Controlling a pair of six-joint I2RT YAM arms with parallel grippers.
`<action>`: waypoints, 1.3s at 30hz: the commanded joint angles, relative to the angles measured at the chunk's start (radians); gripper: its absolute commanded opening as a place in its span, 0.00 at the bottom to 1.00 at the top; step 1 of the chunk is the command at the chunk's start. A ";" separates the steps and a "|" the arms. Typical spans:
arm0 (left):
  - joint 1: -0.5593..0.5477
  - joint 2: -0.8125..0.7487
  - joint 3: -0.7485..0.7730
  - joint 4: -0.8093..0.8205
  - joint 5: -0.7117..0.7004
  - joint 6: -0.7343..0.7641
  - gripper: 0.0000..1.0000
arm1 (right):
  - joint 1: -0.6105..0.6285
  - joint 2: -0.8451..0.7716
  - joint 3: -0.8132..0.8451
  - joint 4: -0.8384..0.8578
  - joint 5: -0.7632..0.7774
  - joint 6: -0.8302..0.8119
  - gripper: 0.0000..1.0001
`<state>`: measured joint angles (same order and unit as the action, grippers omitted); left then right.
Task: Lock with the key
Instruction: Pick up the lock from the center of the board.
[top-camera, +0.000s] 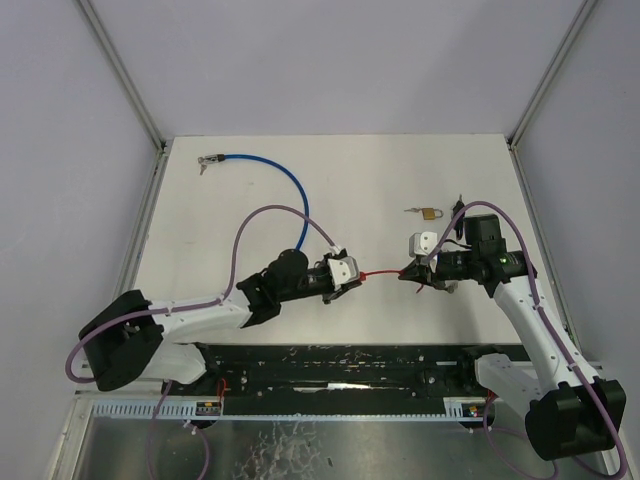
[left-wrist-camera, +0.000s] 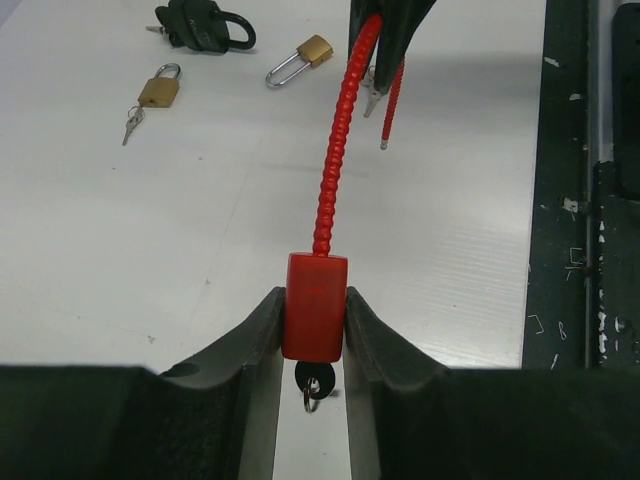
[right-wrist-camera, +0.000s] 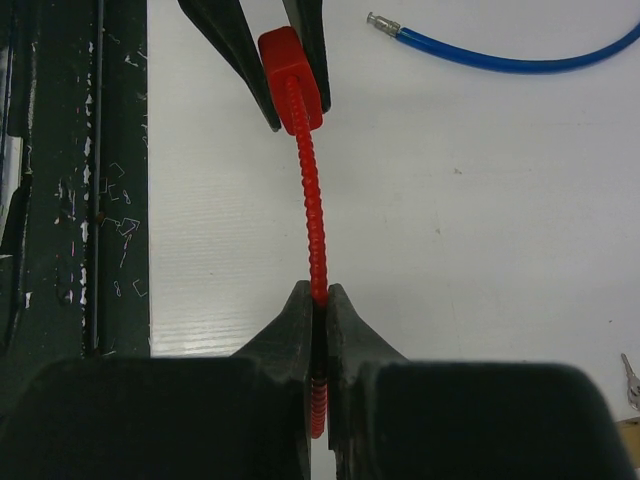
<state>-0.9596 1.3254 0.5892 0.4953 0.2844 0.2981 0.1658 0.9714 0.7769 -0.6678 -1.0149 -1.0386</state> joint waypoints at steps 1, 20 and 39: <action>-0.003 -0.047 -0.001 0.039 0.067 0.006 0.00 | 0.006 -0.003 0.046 0.010 -0.054 -0.001 0.00; 0.022 0.049 0.269 -0.396 0.078 0.018 0.00 | 0.223 0.068 0.208 -0.069 0.174 -0.029 0.50; 0.021 0.005 0.345 -0.476 0.079 0.038 0.00 | 0.293 0.118 0.186 0.023 0.270 0.096 0.34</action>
<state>-0.9463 1.3666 0.9016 -0.0074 0.3553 0.3168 0.4519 1.0863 0.9688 -0.6868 -0.7620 -0.9684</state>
